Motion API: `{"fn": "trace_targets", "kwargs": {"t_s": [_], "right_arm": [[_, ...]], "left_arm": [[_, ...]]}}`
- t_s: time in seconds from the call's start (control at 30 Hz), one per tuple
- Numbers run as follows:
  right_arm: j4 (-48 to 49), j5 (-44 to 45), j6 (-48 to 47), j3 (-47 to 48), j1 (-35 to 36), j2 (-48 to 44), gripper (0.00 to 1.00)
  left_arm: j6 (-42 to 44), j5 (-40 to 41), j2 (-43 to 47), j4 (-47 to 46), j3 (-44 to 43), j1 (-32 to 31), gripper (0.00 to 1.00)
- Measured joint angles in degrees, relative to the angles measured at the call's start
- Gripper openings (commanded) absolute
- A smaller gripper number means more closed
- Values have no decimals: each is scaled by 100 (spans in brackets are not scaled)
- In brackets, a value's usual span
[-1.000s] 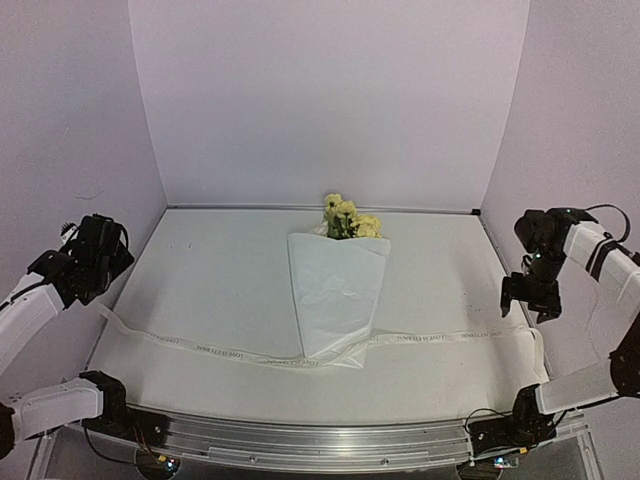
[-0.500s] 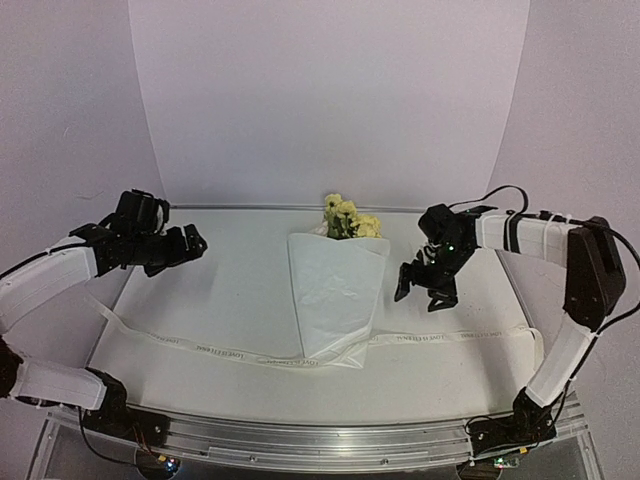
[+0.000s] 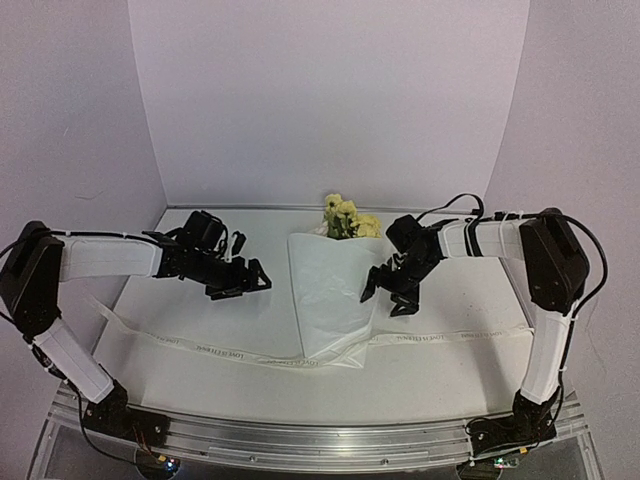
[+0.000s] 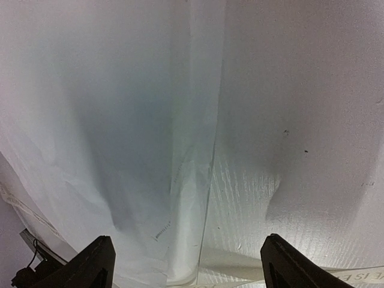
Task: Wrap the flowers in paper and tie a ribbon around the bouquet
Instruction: Pick up the folded bouquet from the center of the board.
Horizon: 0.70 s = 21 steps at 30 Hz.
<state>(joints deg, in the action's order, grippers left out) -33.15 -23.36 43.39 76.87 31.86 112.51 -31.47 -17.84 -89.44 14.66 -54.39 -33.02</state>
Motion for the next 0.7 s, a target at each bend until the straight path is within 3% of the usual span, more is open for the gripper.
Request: {"fn": "trace_targets", "kwargs": {"t_s": [0.27, 0.5, 0.7], "right_arm": [[564, -145, 464, -162, 90, 195, 68], [1049, -332, 809, -204, 133, 337, 43], [1269, -444, 1079, -201, 159, 447, 23]], "left_arm": [[-33, -659, -1192, -513, -510, -341, 75], [-157, -1088, -2045, -818, -1046, -507, 60], [-243, -1267, -2546, -793, -1514, -562, 40]]}}
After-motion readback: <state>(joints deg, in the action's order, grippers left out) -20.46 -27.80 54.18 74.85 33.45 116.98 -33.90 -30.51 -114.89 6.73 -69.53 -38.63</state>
